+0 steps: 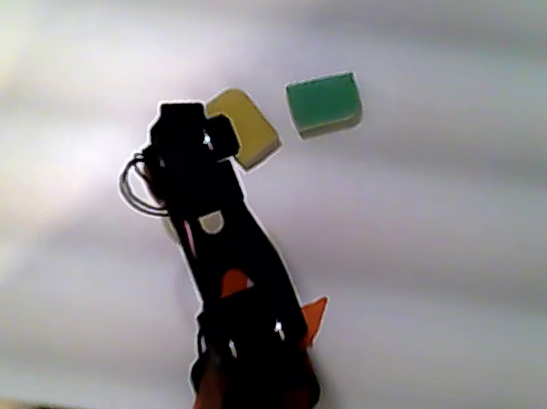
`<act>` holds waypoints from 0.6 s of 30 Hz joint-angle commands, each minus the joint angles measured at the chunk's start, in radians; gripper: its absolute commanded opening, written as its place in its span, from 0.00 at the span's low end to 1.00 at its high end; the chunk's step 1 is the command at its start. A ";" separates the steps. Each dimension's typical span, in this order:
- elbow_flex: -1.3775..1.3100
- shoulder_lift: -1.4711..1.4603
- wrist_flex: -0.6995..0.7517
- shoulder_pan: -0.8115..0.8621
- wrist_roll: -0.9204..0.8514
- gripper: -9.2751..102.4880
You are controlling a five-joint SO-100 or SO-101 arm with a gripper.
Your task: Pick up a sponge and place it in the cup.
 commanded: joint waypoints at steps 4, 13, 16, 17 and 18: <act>0.063 0.160 0.100 0.075 0.020 0.08; 0.342 0.451 -0.008 0.299 -0.072 0.08; 0.485 0.572 -0.089 0.342 -0.074 0.08; 0.538 0.615 -0.120 0.347 -0.066 0.08; 0.594 0.658 -0.150 0.350 -0.058 0.08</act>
